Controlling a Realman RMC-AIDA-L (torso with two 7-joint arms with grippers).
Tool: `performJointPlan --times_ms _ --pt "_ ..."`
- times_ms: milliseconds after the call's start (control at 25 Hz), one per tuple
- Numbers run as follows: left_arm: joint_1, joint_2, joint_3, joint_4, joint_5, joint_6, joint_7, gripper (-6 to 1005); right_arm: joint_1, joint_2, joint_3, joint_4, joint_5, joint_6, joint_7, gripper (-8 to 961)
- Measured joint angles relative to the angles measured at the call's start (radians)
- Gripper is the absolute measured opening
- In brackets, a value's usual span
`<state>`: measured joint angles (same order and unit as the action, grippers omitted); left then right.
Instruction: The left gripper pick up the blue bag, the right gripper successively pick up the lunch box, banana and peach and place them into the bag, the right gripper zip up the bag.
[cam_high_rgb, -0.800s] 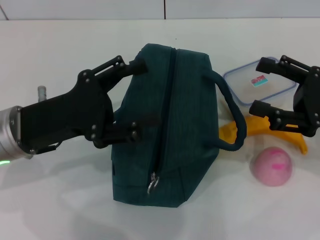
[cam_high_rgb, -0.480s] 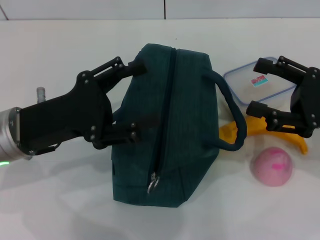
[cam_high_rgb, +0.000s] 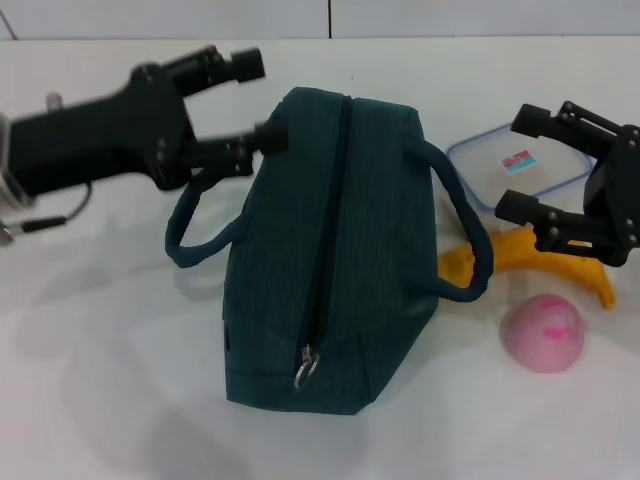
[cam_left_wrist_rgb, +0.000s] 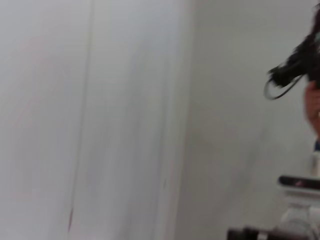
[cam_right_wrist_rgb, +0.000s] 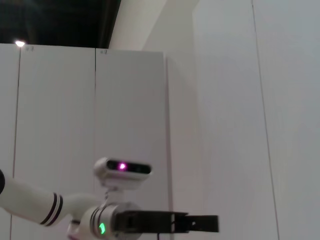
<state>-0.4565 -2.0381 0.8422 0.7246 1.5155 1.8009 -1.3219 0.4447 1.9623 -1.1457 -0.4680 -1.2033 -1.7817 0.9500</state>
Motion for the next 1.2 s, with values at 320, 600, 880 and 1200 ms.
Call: performJointPlan --times_ms 320,600,880,1200 --pt "-0.013 0.02 0.0 0.283 0.189 -0.077 -0.445 867 -0.004 0.009 0.014 0.0 0.001 -0.02 0.006 857" --pt "-0.02 -0.018 0.005 0.307 0.346 -0.123 -0.496 862 -0.005 0.011 0.015 0.0 0.001 -0.027 0.007 857" --pt "-0.045 -0.041 0.008 0.312 0.423 -0.134 -0.523 858 -0.005 0.015 0.015 0.0 0.002 -0.027 0.007 857" --pt "-0.055 -0.045 0.008 0.298 0.433 -0.157 -0.487 852 -0.005 0.021 0.015 0.008 0.002 -0.02 0.002 856"
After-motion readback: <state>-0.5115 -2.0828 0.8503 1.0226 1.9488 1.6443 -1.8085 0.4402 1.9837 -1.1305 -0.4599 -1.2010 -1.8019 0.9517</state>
